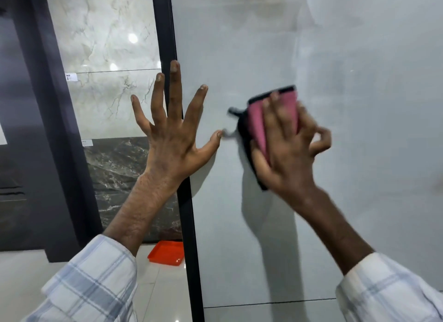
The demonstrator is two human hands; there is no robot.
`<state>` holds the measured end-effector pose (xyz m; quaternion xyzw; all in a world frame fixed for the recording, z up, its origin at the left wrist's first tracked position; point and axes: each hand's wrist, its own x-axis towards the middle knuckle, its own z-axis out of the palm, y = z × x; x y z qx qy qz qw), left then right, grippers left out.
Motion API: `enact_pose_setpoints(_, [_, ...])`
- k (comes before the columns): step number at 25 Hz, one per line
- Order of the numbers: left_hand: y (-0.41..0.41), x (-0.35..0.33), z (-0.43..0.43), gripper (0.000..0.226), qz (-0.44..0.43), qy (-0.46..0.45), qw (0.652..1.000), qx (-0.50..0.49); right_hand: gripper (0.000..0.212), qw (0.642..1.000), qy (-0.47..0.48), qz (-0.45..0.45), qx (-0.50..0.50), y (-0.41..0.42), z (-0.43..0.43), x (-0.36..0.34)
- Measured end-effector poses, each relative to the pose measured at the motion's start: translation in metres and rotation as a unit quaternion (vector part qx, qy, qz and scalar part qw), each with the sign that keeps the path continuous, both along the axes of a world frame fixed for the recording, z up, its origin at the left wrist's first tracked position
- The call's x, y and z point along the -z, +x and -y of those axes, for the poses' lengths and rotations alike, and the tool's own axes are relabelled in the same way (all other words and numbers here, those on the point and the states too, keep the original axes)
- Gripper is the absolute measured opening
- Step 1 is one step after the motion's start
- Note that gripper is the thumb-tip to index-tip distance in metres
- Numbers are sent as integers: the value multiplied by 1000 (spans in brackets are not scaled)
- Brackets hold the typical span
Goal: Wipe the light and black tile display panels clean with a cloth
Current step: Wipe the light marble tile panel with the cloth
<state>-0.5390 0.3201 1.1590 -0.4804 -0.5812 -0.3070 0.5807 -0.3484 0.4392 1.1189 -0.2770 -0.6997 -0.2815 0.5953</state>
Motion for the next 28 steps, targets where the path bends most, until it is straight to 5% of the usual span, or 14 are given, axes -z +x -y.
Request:
enact_pose_setpoints(3, [-4, -5, -4, 83, 0, -30, 1000, 6, 71, 995, 68, 69, 5, 12, -13, -5])
enact_pose_setpoints(8, [-11, -2, -11, 78, 5, -37, 997, 61, 71, 992, -45, -115, 7, 17, -20, -89])
enact_pose_setpoints(13, [-9, -2, -13, 81, -1, -33, 997, 70, 66, 992, 109, 61, 1, 9, -20, -62])
enact_pose_setpoints(18, [-7, -22, -9, 76, -7, -33, 997, 70, 69, 992, -26, -123, -5, 24, -27, -147])
enact_pose_setpoints(22, [0, -71, -3, 80, -28, -13, 996, 81, 72, 995, 92, 21, 7, 6, -20, -124])
enact_pose_setpoints(28, [3, -137, -17, 83, -22, -6, 997, 77, 71, 994, 15, -106, -26, 12, -27, -220])
